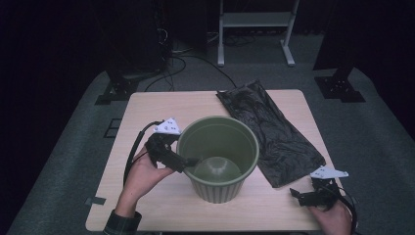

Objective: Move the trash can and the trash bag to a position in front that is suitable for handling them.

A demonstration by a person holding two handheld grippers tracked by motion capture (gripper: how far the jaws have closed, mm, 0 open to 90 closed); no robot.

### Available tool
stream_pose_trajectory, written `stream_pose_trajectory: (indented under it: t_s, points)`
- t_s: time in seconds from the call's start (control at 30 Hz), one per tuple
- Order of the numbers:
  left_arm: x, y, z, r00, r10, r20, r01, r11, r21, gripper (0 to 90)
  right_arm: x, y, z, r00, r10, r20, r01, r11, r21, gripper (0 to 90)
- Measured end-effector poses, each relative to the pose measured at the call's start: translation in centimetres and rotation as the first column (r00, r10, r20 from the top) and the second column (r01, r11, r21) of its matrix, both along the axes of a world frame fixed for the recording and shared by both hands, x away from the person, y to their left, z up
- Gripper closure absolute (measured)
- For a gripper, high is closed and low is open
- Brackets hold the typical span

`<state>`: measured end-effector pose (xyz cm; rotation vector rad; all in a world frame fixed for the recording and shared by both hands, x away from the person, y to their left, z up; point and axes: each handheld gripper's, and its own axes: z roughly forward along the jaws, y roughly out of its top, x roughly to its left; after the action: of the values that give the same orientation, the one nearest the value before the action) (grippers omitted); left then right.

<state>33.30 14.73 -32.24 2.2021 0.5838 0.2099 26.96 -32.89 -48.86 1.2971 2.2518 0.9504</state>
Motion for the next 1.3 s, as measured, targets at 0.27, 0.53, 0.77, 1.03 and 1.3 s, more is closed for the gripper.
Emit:
stream_pose_trajectory:
  t_s: [0.27, 0.53, 0.77, 1.03, 1.3]
  points:
    - [0.4, 0.5, 0.6, 0.9996, 0.019, 0.02, -0.019, 0.9995, -0.024, 0.0, 0.0, 0.0, 0.0, 1.0, 0.0, 0.0, 0.0, 1.0, 0.0, 0.0]
    - [0.3, 1.7, 2.2, 0.9971, 0.051, 0.056, -0.048, 0.9967, -0.066, 0.0, 0.0, 0.0, 0.0, 1.0, 0.001, 0.0, -0.001, 1.0, 0.0, 0.0]
    - [-0.6, 3.8, 2.7, 0.9932, 0.088, 0.076, -0.081, 0.9926, -0.091, 0.0, 0.0, 0.0, 0.0, 1.0, 0.001, 0.0, -0.001, 1.0, 0.0, 0.0]
    - [-1.5, 5.6, 2.2, 0.9888, 0.125, 0.081, -0.116, 0.9878, -0.103, 0.0, 0.0, 0.0, 0.0, 1.0, 0.001, 0.0, -0.001, 1.0, 0.0, 0.0]
    - [-2.3, 6.7, 0.6, 0.9879, 0.141, 0.064, -0.134, 0.9851, -0.108, 0.0, 0.0, 0.0, 0.0, 1.0, 0.001, 0.0, -0.001, 1.0, 0.0, 0.0]
